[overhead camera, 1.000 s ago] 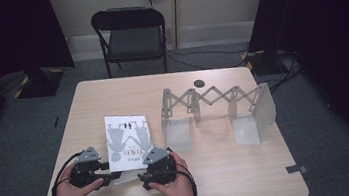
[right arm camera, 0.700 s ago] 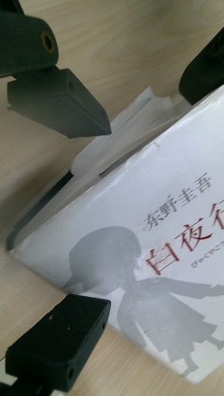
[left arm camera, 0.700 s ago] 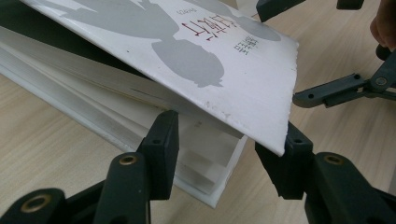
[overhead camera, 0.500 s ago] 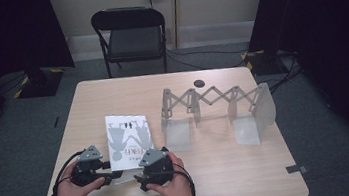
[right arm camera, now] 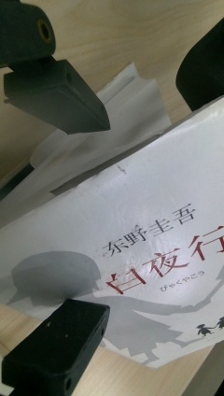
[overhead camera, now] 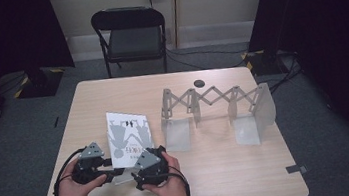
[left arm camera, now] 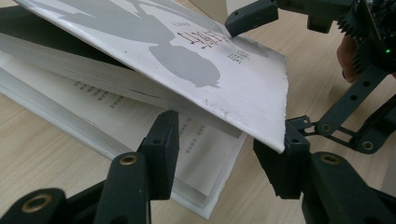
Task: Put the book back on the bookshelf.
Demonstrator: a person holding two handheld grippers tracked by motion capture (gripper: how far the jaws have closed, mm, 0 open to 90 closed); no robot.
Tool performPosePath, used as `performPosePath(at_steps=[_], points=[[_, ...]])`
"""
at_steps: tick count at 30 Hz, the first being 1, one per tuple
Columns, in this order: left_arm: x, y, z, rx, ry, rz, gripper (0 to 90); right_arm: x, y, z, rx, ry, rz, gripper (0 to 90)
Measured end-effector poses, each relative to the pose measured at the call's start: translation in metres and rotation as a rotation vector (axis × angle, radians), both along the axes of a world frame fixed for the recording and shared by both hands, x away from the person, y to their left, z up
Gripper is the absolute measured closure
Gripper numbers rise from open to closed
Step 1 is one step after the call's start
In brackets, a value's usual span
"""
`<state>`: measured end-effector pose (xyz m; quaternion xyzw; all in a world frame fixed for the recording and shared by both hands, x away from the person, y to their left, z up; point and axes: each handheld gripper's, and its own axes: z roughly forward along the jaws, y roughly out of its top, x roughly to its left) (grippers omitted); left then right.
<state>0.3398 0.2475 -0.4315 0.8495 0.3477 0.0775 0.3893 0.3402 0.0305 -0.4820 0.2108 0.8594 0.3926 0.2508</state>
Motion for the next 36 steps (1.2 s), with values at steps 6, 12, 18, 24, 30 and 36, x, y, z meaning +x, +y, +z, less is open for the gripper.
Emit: performPosePath(at_steps=[6,12,18,24,30,36], points=[[0.0,0.001,-0.003,0.018,0.001,0.001,51.8,0.004,0.003,-0.003,-0.003,-0.041,-0.037,17.2],[0.002,0.002,-0.012,0.026,-0.004,-0.006,51.4,0.008,-0.002,0.0,0.004,-0.055,-0.011,27.1],[0.0,0.0,-0.017,0.052,-0.073,-0.041,33.1,0.008,-0.006,0.012,-0.04,-0.067,0.015,41.6],[0.001,0.011,-0.021,0.034,-0.065,-0.031,26.6,0.005,-0.006,0.021,-0.079,-0.077,0.02,49.8],[0.003,0.017,-0.025,0.035,-0.06,-0.03,24.7,0.005,-0.01,0.032,-0.099,-0.067,0.02,56.2],[0.005,0.02,-0.03,0.045,-0.052,-0.023,23.4,0.006,-0.014,0.04,-0.097,-0.045,0.003,59.4]])
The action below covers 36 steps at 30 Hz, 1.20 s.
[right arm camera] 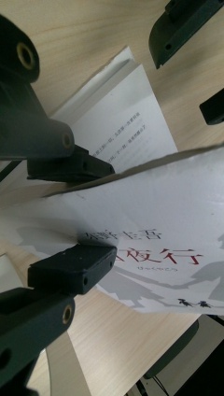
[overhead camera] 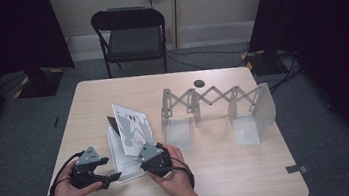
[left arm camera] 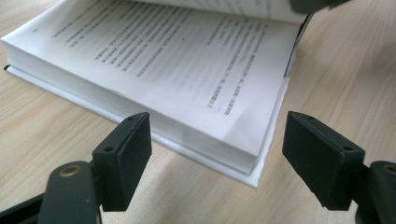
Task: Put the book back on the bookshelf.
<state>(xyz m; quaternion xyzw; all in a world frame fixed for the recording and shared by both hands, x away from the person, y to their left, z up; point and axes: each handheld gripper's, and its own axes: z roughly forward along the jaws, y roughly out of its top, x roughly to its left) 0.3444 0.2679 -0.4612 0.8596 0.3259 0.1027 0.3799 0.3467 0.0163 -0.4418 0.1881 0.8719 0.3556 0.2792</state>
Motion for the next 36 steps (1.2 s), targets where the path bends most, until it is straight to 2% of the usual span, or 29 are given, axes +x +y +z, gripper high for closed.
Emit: performPosePath(at_steps=[2,4,8,9,15,17,20,21,24,26,29,30,32,36], points=[[0.001,0.001,-0.002,0.015,-0.008,-0.003,23.4,0.001,-0.001,0.003,-0.006,0.001,-0.007,60.4],[0.001,0.002,-0.005,0.007,-0.027,-0.008,23.5,0.002,-0.002,0.006,0.001,0.012,-0.015,61.1],[0.002,0.005,-0.01,0.022,-0.026,-0.005,23.3,0.003,-0.005,0.014,0.004,0.018,-0.034,62.8],[0.003,0.007,-0.01,0.038,-0.032,-0.011,23.3,0.004,-0.006,0.017,0.002,0.018,-0.038,63.3],[0.003,0.009,-0.015,0.035,-0.01,0.0,22.7,0.006,-0.005,0.031,-0.02,0.028,-0.058,65.1],[0.004,0.007,-0.017,0.054,-0.003,-0.007,21.1,0.005,-0.003,0.035,-0.024,0.04,-0.056,65.1],[0.004,0.007,-0.017,0.034,-0.004,0.0,19.5,0.006,-0.003,0.038,-0.041,0.053,-0.061,65.4],[0.004,0.007,-0.017,0.043,-0.01,0.0,20.6,0.006,-0.004,0.04,-0.04,0.061,-0.065,65.6],[0.003,0.009,-0.017,0.038,0.0,0.0,20.2,0.009,-0.005,0.046,-0.039,0.073,-0.074,66.1],[0.003,0.008,-0.018,0.063,-0.006,-0.009,20.4,0.012,-0.004,0.05,-0.046,0.083,-0.079,66.3],[0.004,0.006,-0.026,0.09,0.021,-0.014,20.9,0.015,-0.002,0.056,-0.056,0.093,-0.08,66.6],[0.004,0.005,-0.028,0.1,0.014,-0.017,20.9,0.016,-0.002,0.058,-0.05,0.094,-0.083,66.6],[0.005,0.0,-0.029,0.079,0.01,-0.004,19.9,0.017,-0.001,0.06,-0.049,0.102,-0.082,66.6],[0.009,-0.009,-0.03,0.072,-0.028,0.0,21.1,0.017,-0.001,0.061,-0.04,0.111,-0.087,66.4]])
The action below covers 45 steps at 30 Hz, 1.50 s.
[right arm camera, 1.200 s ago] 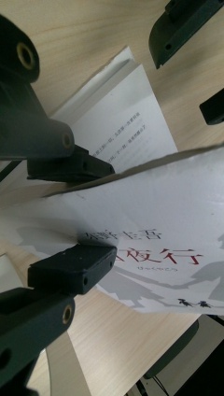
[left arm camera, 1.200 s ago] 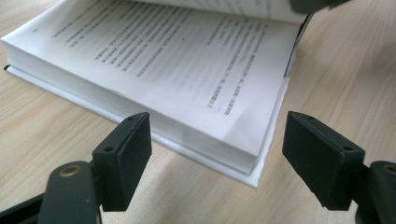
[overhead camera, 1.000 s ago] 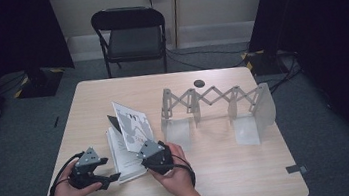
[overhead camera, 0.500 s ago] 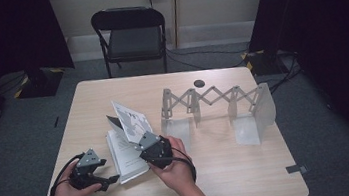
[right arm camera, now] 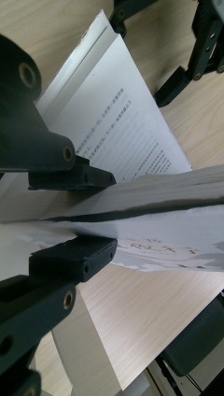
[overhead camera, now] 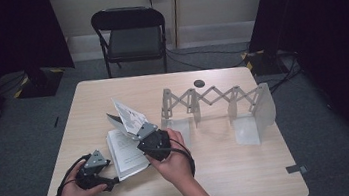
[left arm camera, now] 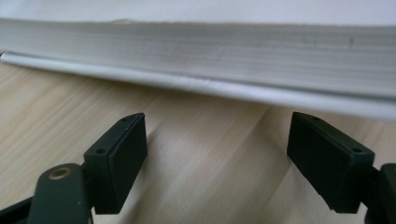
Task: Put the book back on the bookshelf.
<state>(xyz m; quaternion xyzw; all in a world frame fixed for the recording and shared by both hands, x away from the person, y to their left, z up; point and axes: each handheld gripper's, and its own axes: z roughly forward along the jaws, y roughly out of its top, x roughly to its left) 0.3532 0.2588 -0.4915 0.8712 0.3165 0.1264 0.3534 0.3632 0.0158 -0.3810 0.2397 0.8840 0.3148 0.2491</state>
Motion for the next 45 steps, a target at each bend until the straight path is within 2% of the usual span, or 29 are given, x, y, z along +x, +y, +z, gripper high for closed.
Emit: performPosePath(at_steps=[2,4,6,8,15,19,22,34,41,45], points=[[0.001,-0.001,0.002,-0.013,-0.018,0.011,21.1,0.0,-0.001,0.0,0.011,0.01,-0.005,66.2],[0.002,-0.002,0.005,0.017,-0.051,0.014,20.4,0.0,-0.001,0.0,0.01,0.016,-0.001,65.9],[0.001,-0.003,0.007,0.01,-0.061,0.015,20.3,-0.001,-0.001,0.0,0.003,0.014,0.001,65.8],[0.0,-0.002,0.011,0.022,-0.077,0.012,21.5,-0.001,0.001,0.001,-0.008,0.01,0.002,65.7],[-0.003,0.001,0.025,-0.032,-0.105,0.031,27.2,-0.001,0.007,0.005,-0.031,0.008,0.019,64.8],[-0.004,0.0,0.029,-0.008,-0.124,0.027,27.3,-0.001,0.009,0.006,-0.047,0.007,0.03,64.7],[-0.004,0.0,0.031,-0.023,-0.129,0.029,27.4,-0.002,0.01,0.006,-0.056,0.005,0.035,64.5],[-0.004,0.0,0.029,-0.01,-0.136,0.029,21.2,-0.002,0.011,0.008,-0.056,-0.002,0.036,64.5],[-0.005,-0.002,0.033,-0.008,-0.18,0.014,22.5,-0.001,0.011,0.01,-0.063,-0.001,0.042,64.4],[-0.006,-0.005,0.038,0.007,-0.211,0.0,22.3,-0.001,0.011,0.012,-0.075,-0.001,0.048,64.4]])
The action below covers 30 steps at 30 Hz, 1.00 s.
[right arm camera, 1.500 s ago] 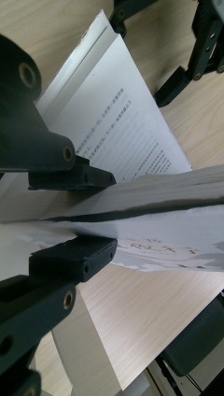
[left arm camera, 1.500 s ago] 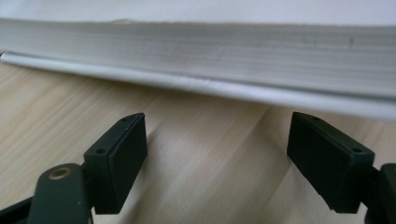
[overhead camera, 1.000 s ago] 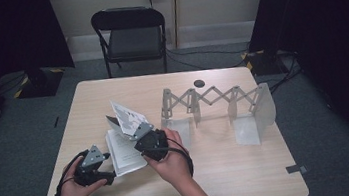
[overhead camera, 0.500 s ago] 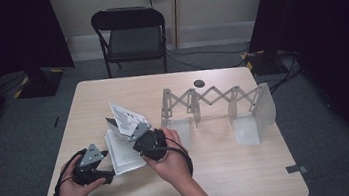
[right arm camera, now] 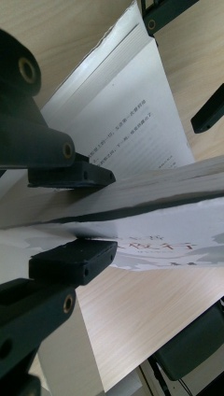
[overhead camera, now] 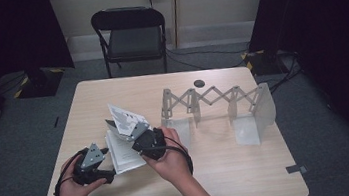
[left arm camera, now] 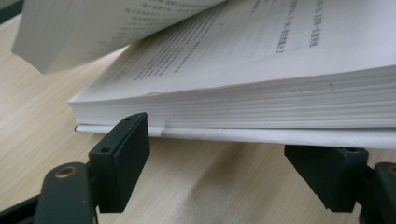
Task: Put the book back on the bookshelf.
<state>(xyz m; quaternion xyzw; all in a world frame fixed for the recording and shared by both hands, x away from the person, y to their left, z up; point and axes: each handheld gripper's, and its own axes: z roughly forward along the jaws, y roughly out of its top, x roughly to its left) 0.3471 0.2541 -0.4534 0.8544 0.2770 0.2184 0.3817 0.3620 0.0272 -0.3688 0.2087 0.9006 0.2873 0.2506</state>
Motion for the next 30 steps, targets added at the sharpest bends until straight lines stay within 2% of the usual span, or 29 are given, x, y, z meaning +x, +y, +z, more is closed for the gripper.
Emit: performPosePath(at_steps=[1,2,4,5,7,8,9,10,12,13,14,15,16,17,19,20,23,24,26,27,30], points=[[0.0,0.0,0.0,0.0,0.0,0.0,22.3,0.0,0.0,0.0,0.0,0.0,0.0,64.4],[-0.002,-0.002,0.003,0.013,-0.028,-0.012,22.3,0.0,0.0,0.001,-0.006,-0.003,0.007,64.4],[-0.003,-0.004,0.007,0.014,-0.04,-0.017,22.0,0.0,0.0,0.004,-0.018,0.002,0.014,64.4],[-0.004,-0.004,0.012,0.022,-0.062,-0.021,22.1,0.0,0.0,0.005,-0.019,0.001,0.017,64.3],[-0.005,-0.004,0.016,0.008,-0.081,-0.027,21.8,0.0,-0.001,0.01,-0.022,0.003,0.024,64.4],[-0.007,-0.006,0.021,0.004,-0.114,-0.038,22.2,0.0,-0.001,0.012,-0.021,0.008,0.026,64.4],[-0.007,-0.006,0.021,0.004,-0.114,-0.038,21.8,0.0,-0.001,0.012,-0.021,0.008,0.026,64.4],[-0.008,-0.009,0.026,-0.018,-0.131,-0.065,19.0,0.001,0.0,0.014,-0.03,0.01,0.039,64.3],[-0.009,-0.016,0.029,0.002,-0.158,-0.116,16.7,0.001,0.002,0.016,-0.039,0.012,0.054,64.4],[-0.009,-0.016,0.029,0.002,-0.158,-0.116,19.2,0.001,0.002,0.016,-0.039,0.012,0.054,64.4],[-0.009,-0.024,0.028,0.022,-0.139,-0.172,24.5,0.0,0.007,0.017,-0.06,0.005,0.07,64.1],[-0.009,-0.024,0.028,0.022,-0.139,-0.172,30.3,0.0,0.008,0.017,-0.066,0.003,0.078,63.7],[-0.011,-0.028,0.026,0.049,-0.134,-0.202,34.1,0.0,0.01,0.017,-0.067,0.004,0.083,62.5],[-0.013,-0.029,0.026,0.052,-0.13,-0.195,35.7,0.0,0.011,0.017,-0.066,0.007,0.095,60.7],[-0.014,-0.027,0.028,0.071,-0.151,-0.2,41.6,0.002,0.01,0.016,-0.004,0.052,0.117,49.5],[-0.014,-0.026,0.029,0.081,-0.161,-0.202,42.9,0.004,0.008,0.014,0.053,0.087,0.139,45.0],[-0.015,-0.024,0.028,0.086,-0.164,-0.21,44.2,0.003,-0.005,0.012,0.122,0.092,0.124,33.0],[-0.016,-0.025,0.027,0.1,-0.166,-0.217,44.3,0.003,-0.01,0.011,0.137,0.101,0.111,29.8],[-0.017,-0.027,0.027,0.122,-0.168,-0.221,44.3,0.003,-0.016,0.009,0.147,0.114,0.098,29.1],[-0.017,-0.027,0.027,0.116,-0.166,-0.218,44.4,0.002,-0.029,0.004,0.178,0.14,0.076,28.5],[-0.016,-0.025,0.028,0.111,-0.163,-0.221,44.4,0.0,-0.044,-0.005,0.196,0.157,0.063,26.9]])
